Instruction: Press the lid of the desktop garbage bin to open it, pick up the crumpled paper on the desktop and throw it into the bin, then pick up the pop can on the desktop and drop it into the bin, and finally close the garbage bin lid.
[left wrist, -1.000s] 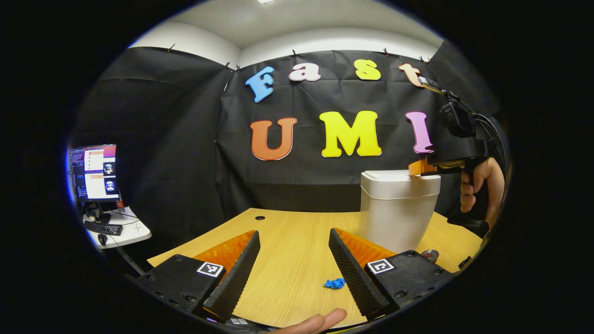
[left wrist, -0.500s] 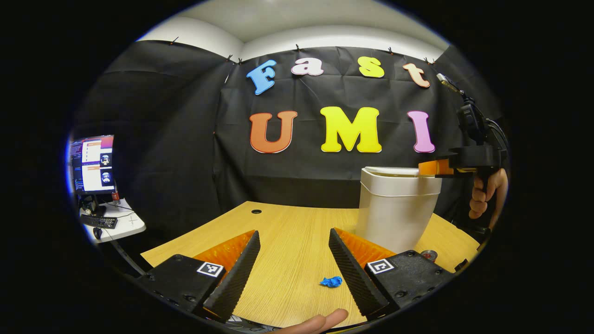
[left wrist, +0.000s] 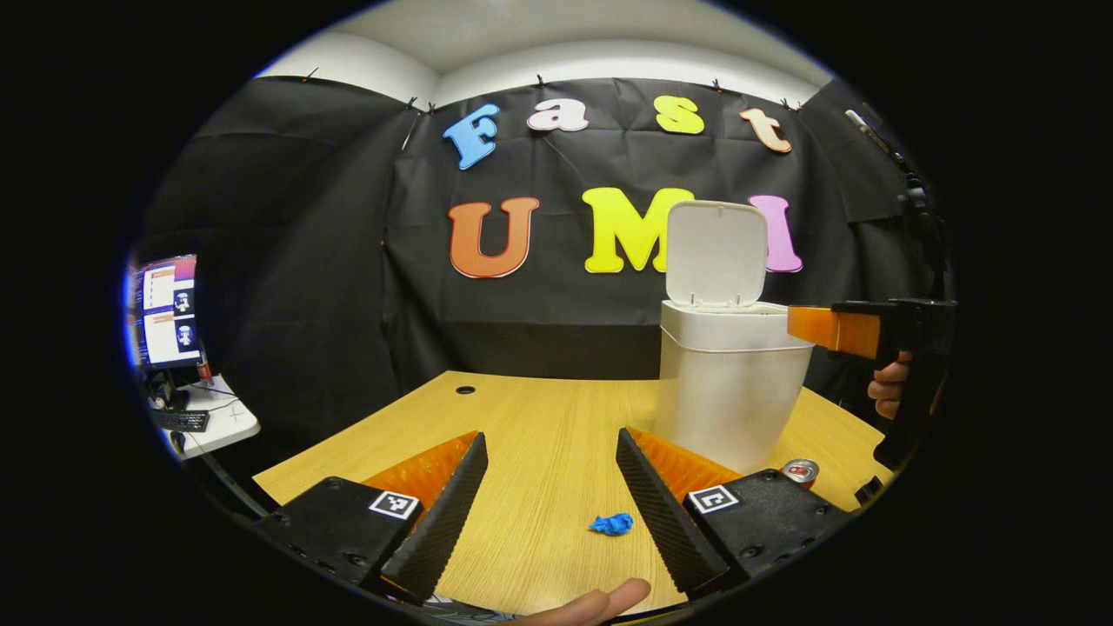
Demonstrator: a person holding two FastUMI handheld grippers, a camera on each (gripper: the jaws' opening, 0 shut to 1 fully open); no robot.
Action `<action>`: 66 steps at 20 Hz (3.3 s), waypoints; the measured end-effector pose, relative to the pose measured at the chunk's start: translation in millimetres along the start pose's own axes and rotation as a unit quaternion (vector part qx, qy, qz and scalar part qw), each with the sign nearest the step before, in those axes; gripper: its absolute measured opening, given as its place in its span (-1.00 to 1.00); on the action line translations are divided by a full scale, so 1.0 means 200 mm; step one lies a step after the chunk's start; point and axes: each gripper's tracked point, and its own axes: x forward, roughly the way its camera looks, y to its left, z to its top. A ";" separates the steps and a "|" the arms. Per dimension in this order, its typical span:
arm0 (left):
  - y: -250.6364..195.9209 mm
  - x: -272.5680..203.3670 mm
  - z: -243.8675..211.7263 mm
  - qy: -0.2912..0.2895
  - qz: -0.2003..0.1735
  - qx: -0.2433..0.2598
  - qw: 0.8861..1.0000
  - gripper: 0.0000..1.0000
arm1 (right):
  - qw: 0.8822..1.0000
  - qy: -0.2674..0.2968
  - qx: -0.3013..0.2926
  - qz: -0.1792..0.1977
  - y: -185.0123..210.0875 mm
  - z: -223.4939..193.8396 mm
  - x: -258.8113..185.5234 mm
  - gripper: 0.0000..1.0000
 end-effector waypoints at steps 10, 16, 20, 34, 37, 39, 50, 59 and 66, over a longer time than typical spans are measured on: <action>-0.09 0.17 -0.28 0.084 -0.033 0.006 0.996 0.93 | 0.999 0.003 -0.015 -0.036 -0.25 -0.23 -0.23 0.90; -0.20 0.25 -0.60 0.187 -0.055 0.017 0.981 0.94 | 1.000 0.001 -0.005 -0.017 -0.24 -0.36 -0.31 0.90; -0.28 0.28 -0.72 0.219 -0.078 0.011 0.973 0.94 | 0.999 0.030 0.017 0.003 -0.25 -0.50 -0.32 0.90; -0.41 0.36 -0.96 0.272 -0.087 0.003 0.958 0.48 | 0.995 0.087 -0.015 0.045 -0.22 -0.80 -0.32 0.91; -0.40 0.39 -0.94 0.254 -0.088 0.027 0.963 0.19 | 0.996 0.081 -0.024 0.035 -0.25 -0.79 -0.32 0.96; -0.39 0.40 -0.95 0.248 -0.089 0.029 0.964 0.09 | 0.996 0.081 -0.035 0.029 -0.25 -0.82 -0.32 0.90; -0.29 0.37 -0.74 0.192 -0.080 0.008 0.978 -0.34 | 0.986 0.157 -0.010 0.051 -0.13 -1.09 -0.28 0.96; -0.34 0.30 -0.53 0.135 -0.087 0.002 0.987 -0.36 | 0.985 0.167 -0.012 0.029 -0.12 -1.19 -0.15 0.96; -0.37 0.25 -0.48 0.127 -0.085 0.021 0.988 -0.36 | 0.987 0.157 0.021 0.025 -0.13 -1.15 -0.09 0.64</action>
